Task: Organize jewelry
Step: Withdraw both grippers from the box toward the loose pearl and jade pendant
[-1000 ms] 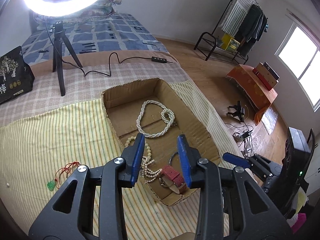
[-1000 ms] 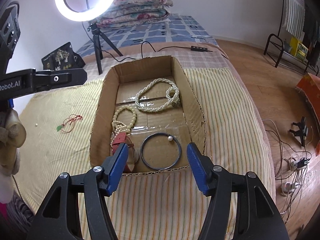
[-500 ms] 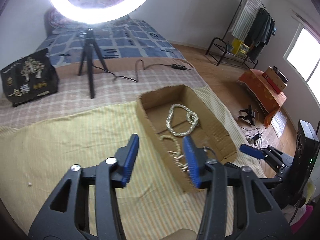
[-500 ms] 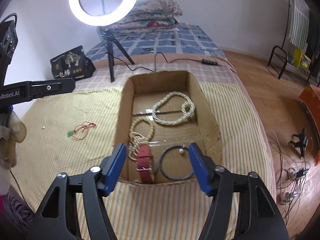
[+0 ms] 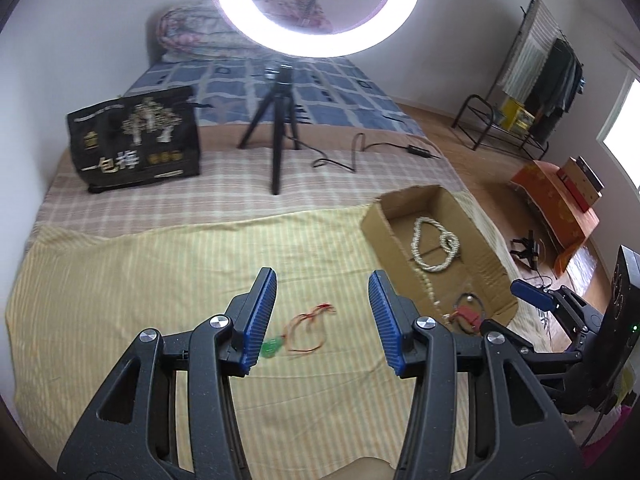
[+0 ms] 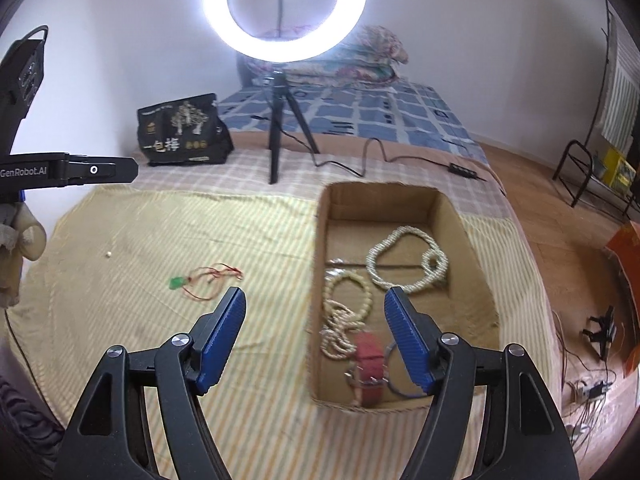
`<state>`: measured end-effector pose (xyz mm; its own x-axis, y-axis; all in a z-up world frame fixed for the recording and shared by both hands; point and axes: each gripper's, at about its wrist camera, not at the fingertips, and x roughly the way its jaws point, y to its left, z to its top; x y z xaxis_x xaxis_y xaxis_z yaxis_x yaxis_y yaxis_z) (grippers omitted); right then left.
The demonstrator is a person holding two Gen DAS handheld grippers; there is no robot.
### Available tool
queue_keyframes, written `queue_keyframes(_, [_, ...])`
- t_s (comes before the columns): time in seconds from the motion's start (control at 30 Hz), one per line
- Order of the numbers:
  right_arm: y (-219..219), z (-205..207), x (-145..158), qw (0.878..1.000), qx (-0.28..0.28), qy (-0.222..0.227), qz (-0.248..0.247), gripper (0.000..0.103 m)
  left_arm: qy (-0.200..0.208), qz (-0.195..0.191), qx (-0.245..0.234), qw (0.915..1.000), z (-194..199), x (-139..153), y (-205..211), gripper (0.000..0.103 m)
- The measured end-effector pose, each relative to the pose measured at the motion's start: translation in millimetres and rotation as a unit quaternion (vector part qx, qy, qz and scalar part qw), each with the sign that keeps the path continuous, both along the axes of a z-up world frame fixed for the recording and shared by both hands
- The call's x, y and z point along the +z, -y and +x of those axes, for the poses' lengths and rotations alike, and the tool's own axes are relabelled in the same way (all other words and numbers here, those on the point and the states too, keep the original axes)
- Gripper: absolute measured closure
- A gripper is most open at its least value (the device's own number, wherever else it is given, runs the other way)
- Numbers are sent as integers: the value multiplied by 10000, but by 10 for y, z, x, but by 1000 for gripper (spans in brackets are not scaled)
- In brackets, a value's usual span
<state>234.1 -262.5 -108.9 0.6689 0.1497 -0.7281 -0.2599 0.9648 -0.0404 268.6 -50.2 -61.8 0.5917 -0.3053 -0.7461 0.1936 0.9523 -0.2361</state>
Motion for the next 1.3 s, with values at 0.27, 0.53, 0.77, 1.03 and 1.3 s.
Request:
queue_keyframes(0.27, [-436, 112, -93, 9986, 478, -174, 137, 25, -78, 49, 379, 9992, -51, -46, -553, 54])
queue_keyframes(0.53, [-979, 165, -393, 9918, 1156, -535, -133, 25, -414, 54, 732, 9964, -96, -246, -1167, 54])
queue_keyframes(0.77, [-1337, 169, -656, 9834, 1616, -689, -462, 25, -792, 4, 1013, 9917, -69, -544, -1586, 54])
queue_keyframes(1.03, [-1513, 248, -847, 9797, 1832, -697, -420, 25, -1357, 233, 1075, 9846, -14, -1088, -1698, 61])
queue_keyframes(1.3, [-1617, 366, -1032, 9756, 1948, -914, -425, 30, -1549, 195, 1065, 9820, 106, -1284, -1720, 68])
